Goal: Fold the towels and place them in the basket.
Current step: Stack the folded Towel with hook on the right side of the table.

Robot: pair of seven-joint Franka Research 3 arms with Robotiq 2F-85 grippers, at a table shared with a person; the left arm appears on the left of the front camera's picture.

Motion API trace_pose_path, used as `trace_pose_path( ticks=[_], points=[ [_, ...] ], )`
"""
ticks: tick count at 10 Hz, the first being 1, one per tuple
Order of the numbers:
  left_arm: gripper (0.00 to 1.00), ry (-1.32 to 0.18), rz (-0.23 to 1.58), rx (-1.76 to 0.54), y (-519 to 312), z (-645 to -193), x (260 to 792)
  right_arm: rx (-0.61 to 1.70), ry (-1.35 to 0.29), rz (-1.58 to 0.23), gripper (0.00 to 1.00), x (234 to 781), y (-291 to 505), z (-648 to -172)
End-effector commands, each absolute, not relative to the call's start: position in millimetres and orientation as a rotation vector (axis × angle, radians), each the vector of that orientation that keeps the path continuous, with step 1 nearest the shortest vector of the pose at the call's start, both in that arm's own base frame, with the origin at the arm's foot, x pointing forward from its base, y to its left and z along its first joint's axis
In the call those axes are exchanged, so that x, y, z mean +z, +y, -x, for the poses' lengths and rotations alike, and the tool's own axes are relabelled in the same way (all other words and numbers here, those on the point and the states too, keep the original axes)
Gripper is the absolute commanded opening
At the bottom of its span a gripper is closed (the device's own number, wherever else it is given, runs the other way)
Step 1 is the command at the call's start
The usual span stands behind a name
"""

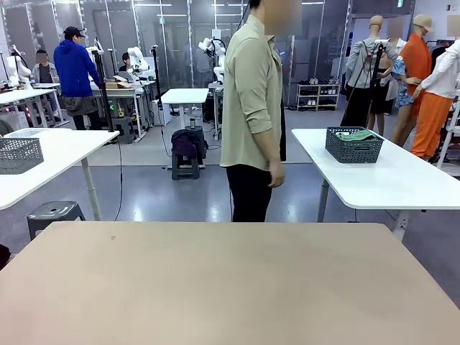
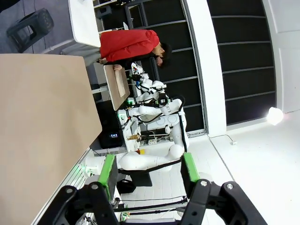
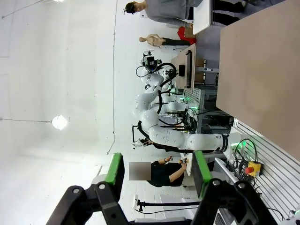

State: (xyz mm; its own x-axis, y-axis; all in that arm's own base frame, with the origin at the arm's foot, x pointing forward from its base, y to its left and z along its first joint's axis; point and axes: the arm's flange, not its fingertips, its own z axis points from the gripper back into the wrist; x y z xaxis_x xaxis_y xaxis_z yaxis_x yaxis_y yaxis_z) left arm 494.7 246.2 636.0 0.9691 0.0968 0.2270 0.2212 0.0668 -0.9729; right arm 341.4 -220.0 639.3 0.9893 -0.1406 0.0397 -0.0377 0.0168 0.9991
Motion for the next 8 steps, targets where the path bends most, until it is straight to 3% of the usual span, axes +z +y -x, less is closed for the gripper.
trace_pose_path(
  ticks=[1, 8],
  points=[
    [0.7, -0.262, 1.51, -0.093, 246.7, -494.5, 636.1, -0.085, -0.144, -1.551, 0.74, 639.5, -221.1, -340.6],
    [0.7, -0.262, 1.51, -0.093, 246.7, -494.5, 636.1, -0.085, -0.144, -1.551, 0.74, 639.5, -221.1, -340.6]
  ],
)
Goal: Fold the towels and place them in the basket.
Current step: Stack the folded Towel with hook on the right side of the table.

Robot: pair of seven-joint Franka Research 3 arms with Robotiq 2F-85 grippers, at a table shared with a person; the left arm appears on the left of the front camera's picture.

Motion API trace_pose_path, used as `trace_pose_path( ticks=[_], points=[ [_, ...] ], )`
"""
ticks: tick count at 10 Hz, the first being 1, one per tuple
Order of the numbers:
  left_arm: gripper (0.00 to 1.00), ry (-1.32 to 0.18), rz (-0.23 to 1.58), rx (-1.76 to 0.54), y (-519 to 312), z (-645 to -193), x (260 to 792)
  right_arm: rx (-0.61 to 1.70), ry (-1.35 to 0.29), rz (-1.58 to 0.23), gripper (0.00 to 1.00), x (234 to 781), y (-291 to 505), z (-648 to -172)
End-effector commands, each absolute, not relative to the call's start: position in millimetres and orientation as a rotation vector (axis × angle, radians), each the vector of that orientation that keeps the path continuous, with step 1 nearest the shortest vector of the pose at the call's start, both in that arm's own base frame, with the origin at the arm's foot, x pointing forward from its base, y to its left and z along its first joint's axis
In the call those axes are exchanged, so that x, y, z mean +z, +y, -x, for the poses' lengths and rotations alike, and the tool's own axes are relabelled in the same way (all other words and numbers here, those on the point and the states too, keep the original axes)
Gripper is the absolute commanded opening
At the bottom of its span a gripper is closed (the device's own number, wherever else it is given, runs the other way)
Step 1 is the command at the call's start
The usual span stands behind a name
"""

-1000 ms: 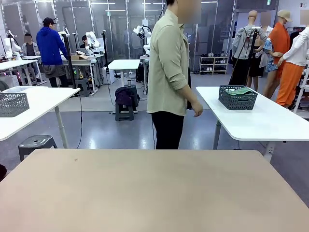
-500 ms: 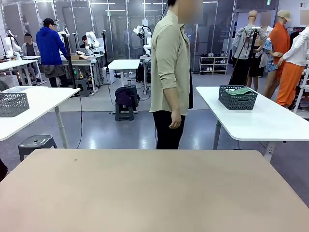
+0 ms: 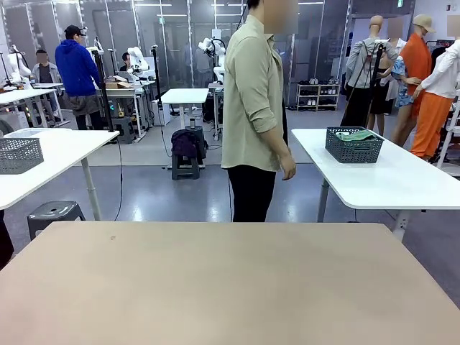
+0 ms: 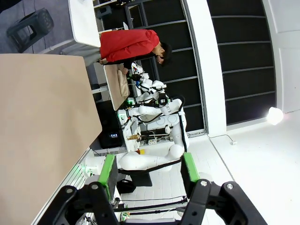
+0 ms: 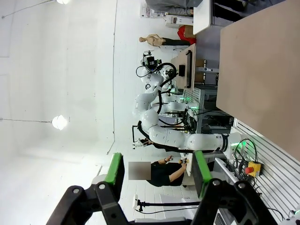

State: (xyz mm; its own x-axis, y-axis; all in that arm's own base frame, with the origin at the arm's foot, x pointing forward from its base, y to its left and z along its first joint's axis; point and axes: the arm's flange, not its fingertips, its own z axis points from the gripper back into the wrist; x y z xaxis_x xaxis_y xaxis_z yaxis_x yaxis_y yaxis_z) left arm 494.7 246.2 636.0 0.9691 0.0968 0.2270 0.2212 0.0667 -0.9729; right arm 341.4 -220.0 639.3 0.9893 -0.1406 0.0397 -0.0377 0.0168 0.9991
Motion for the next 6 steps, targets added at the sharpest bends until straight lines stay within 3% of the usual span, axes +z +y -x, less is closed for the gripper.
trace_pose_path(
  ticks=[1, 6],
  points=[
    [0.7, -0.262, 1.51, -0.093, 246.7, -494.5, 636.1, -0.085, -0.144, -1.551, 0.74, 639.5, -221.1, -340.6],
    [0.7, -0.262, 1.51, -0.093, 246.7, -494.5, 636.1, -0.085, -0.144, -1.551, 0.74, 639.5, -221.1, -340.6]
  ],
)
